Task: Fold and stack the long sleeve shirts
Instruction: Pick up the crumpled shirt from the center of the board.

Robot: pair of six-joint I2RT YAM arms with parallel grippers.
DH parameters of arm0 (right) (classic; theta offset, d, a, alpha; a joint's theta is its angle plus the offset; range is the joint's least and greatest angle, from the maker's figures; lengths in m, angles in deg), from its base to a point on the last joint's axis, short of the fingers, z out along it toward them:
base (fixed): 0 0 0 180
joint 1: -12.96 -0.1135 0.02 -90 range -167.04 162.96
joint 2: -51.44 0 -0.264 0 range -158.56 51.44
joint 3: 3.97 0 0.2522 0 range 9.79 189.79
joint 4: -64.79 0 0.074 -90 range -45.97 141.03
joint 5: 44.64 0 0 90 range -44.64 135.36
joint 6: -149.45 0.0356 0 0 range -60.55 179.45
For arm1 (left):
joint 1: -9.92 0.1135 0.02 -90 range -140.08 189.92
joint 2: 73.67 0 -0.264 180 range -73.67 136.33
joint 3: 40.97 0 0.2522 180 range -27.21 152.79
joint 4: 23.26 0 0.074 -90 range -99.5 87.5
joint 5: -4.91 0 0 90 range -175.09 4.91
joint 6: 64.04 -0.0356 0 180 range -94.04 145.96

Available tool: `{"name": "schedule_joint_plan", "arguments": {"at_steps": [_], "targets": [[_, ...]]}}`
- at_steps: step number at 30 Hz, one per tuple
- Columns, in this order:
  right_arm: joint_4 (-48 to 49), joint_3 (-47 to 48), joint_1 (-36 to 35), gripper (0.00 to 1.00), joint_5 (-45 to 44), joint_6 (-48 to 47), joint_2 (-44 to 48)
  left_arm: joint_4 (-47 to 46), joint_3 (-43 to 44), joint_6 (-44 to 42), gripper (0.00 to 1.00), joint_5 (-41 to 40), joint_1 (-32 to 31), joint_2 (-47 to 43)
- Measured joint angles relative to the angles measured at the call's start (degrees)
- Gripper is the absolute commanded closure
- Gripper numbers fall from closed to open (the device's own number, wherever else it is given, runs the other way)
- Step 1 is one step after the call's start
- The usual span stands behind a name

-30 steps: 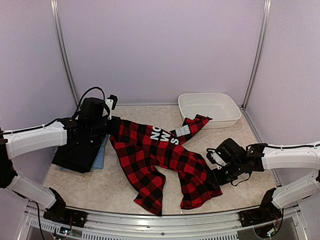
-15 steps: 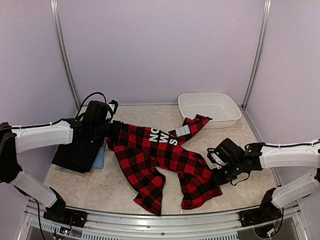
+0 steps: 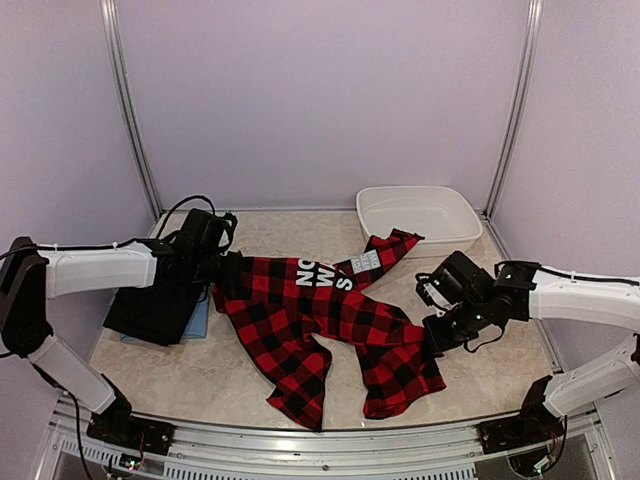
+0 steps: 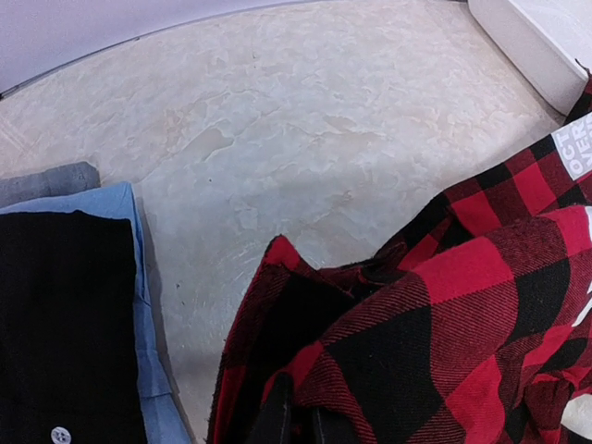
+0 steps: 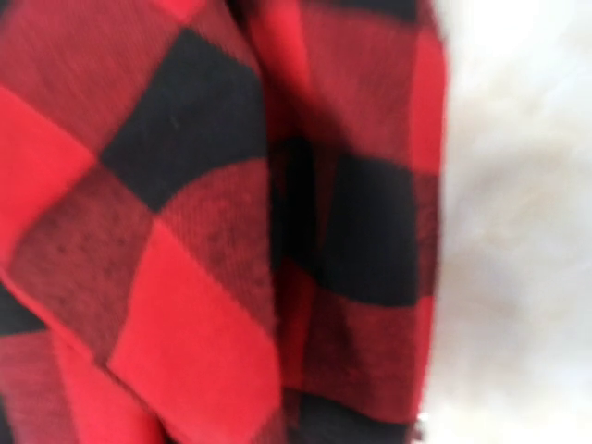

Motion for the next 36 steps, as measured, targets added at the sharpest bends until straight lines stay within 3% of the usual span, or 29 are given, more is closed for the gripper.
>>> {"name": "schedule_joint_plan", "arguments": {"at_steps": [2, 4, 9, 10, 16, 22, 30, 36], "targets": [[-3.0, 3.4, 0.2, 1.00, -2.0, 0.0, 0.0, 0.2, 0.0, 0.2, 0.83, 0.0, 0.0, 0.6], [-5.6, 6.4, 0.6, 1.00, -4.1, 0.0, 0.0, 0.5, 0.1, 0.3, 0.70, 0.1, 0.0, 1.3], [-12.6, 13.6, 2.1, 1.00, -10.8, -1.4, -1.9, 1.8, 0.2, 0.8, 0.10, 0.7, 0.1, 3.1], [-13.5, 14.6, 2.5, 1.00, -11.8, -2.1, -2.6, 2.1, 0.2, 0.7, 0.02, 0.6, 0.1, 3.1], [-15.2, 18.6, 6.1, 1.00, -14.7, -7.5, -6.4, 2.0, 0.0, 0.4, 0.01, -0.3, -0.9, 1.2], [-12.4, 19.8, 11.0, 1.00, -14.4, -13.4, -10.1, -0.2, -2.0, -2.0, 0.01, -3.6, -7.8, -5.8], [-8.9, 19.8, 14.2, 1.00, -12.7, -18.1, -12.6, 0.4, -2.3, -1.7, 0.03, -14.2, -8.2, -8.1], [-7.5, 19.8, 14.9, 1.00, -11.7, -19.3, -12.9, 0.3, -2.9, -1.7, 0.04, -8.7, -9.0, -9.0]]}}
